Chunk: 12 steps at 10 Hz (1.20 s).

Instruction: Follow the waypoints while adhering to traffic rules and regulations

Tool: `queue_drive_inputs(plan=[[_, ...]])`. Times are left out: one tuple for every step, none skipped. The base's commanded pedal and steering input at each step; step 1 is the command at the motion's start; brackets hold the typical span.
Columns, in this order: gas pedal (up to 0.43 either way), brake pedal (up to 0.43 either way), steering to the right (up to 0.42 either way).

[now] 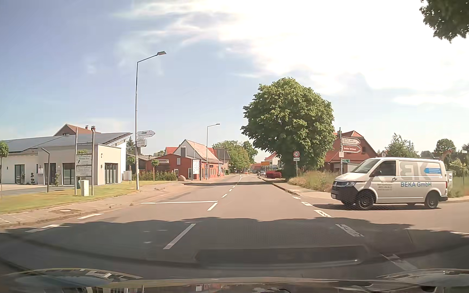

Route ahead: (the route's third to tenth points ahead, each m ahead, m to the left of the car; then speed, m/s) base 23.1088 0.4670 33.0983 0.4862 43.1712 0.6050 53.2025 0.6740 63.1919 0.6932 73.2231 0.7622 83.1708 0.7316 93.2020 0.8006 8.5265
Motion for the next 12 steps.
queue_drive_inputs(plan=[[0.079,0.000,-0.002],[0.079,0.000,-0.002],[0.079,0.000,-0.003],[0.079,0.000,-0.003],[0.079,0.000,-0.004],[0.079,0.000,-0.004],[0.079,0.000,-0.004],[0.079,0.000,-0.002],[0.079,0.000,-0.001],[0.079,0.000,-0.001],[0.079,0.000,0.001],[0.079,0.000,0.001]])
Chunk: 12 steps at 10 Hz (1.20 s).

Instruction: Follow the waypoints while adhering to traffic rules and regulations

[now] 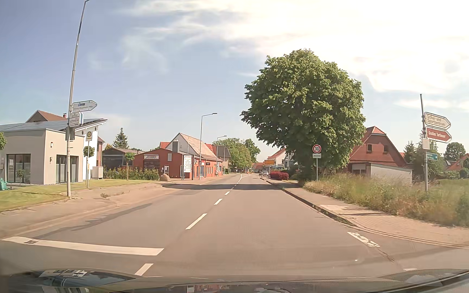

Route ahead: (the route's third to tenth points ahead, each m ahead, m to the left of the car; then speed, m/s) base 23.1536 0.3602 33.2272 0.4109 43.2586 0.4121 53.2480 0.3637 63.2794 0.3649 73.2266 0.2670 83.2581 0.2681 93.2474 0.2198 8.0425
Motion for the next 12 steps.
queue_drive_inputs(plan=[[0.079,0.000,0.001],[0.079,0.000,0.003],[0.079,0.000,0.003],[0.079,0.000,0.003],[0.079,0.000,0.003],[0.079,0.000,0.001],[0.118,0.000,0.000],[0.130,0.000,0.000],[0.130,0.000,0.000],[0.130,0.000,-0.002],[0.130,0.000,-0.004],[0.130,0.000,-0.003]])
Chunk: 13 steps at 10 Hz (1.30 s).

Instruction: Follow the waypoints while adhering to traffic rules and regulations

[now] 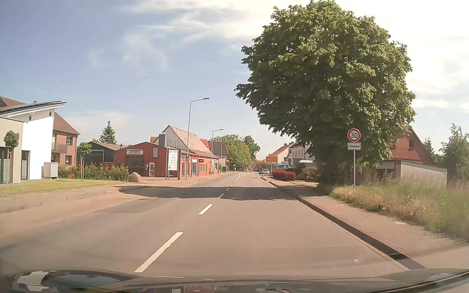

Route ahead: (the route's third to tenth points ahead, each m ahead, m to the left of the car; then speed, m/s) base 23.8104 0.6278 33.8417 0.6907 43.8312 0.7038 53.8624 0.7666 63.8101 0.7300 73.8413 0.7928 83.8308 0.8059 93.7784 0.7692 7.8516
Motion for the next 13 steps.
queue_drive_inputs(plan=[[0.130,0.000,-0.003],[0.130,0.000,-0.003],[0.130,0.000,-0.003],[0.130,0.000,-0.003],[0.130,0.000,-0.004],[0.118,0.000,-0.003],[0.118,0.000,-0.003],[0.118,0.000,-0.003],[0.118,0.000,-0.003],[0.118,0.000,-0.003],[0.118,0.000,-0.003],[0.118,0.000,-0.003],[0.118,0.000,-0.003]])
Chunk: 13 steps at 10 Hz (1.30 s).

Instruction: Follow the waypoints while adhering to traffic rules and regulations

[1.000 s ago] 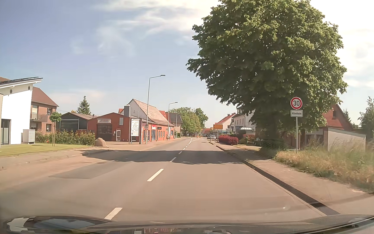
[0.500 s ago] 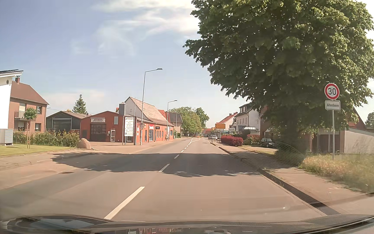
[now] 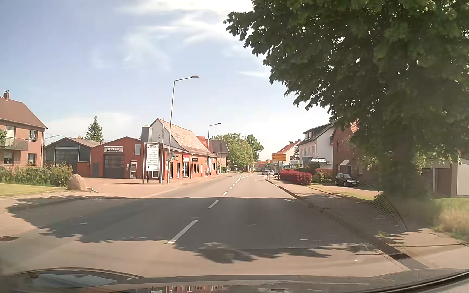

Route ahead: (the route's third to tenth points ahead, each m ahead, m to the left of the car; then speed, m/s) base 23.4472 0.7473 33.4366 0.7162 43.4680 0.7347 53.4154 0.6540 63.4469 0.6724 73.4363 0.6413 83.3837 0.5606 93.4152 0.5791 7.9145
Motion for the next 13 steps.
queue_drive_inputs(plan=[[0.118,0.000,-0.003],[0.118,0.000,-0.003],[0.118,0.000,-0.003],[0.118,0.000,-0.003],[0.118,0.000,-0.002],[0.118,0.000,0.000],[0.118,0.000,0.000],[0.118,0.000,0.000],[0.118,0.000,0.000],[0.118,0.000,0.000],[0.118,0.000,0.000],[0.098,0.000,0.000],[0.047,0.000,0.000]])
